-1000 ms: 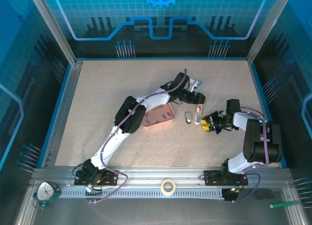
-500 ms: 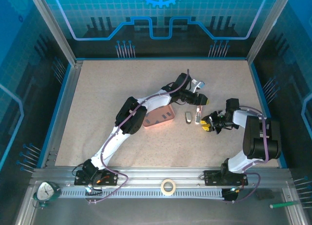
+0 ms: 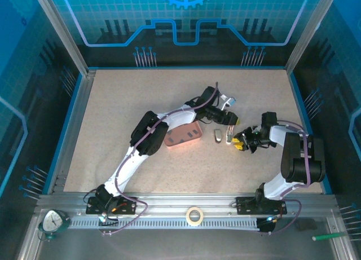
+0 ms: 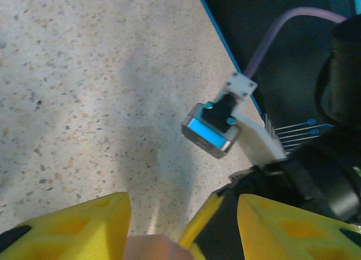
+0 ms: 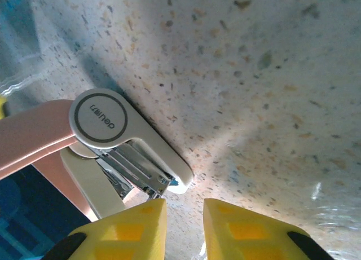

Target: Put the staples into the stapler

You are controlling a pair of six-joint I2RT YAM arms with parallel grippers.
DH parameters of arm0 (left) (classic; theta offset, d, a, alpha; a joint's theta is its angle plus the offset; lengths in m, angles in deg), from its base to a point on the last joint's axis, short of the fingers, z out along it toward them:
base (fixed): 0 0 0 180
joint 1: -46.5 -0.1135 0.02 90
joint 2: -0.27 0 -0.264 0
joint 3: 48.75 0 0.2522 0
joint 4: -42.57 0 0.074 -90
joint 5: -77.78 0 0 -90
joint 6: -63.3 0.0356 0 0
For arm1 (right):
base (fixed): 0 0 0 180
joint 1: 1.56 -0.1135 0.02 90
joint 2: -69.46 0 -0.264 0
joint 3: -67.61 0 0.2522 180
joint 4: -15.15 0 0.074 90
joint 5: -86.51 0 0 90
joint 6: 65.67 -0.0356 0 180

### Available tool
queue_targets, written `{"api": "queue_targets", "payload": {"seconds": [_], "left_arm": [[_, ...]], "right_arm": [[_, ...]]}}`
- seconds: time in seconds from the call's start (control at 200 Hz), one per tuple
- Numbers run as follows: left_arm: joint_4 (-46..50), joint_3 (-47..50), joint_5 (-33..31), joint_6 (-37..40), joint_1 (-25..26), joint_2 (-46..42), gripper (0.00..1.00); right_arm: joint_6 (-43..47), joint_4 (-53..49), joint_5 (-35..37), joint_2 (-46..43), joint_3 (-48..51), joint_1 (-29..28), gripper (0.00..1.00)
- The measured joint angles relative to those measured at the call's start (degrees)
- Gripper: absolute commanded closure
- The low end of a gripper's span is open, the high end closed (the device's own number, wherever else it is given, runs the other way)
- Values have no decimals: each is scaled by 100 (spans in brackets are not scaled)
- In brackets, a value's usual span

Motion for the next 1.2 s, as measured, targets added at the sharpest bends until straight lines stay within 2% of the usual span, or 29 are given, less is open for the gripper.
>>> {"api": "queue_targets", "payload": {"seconds": [0.55, 0.74, 1.071, 1.201], "left_arm": [[15, 448, 111, 341, 37, -404, 45], [168, 535, 142, 463, 55, -426, 45], [599, 599, 142, 776, 85, -538, 44], [702, 629, 103, 817, 94, -614, 41]], "right_arm": [[37, 101, 44, 24, -133, 31, 75], [39, 83, 72, -55, -151, 37, 72], [328, -688, 291, -905, -402, 278, 67], [525, -997, 302, -1025, -627, 286, 64]]}}
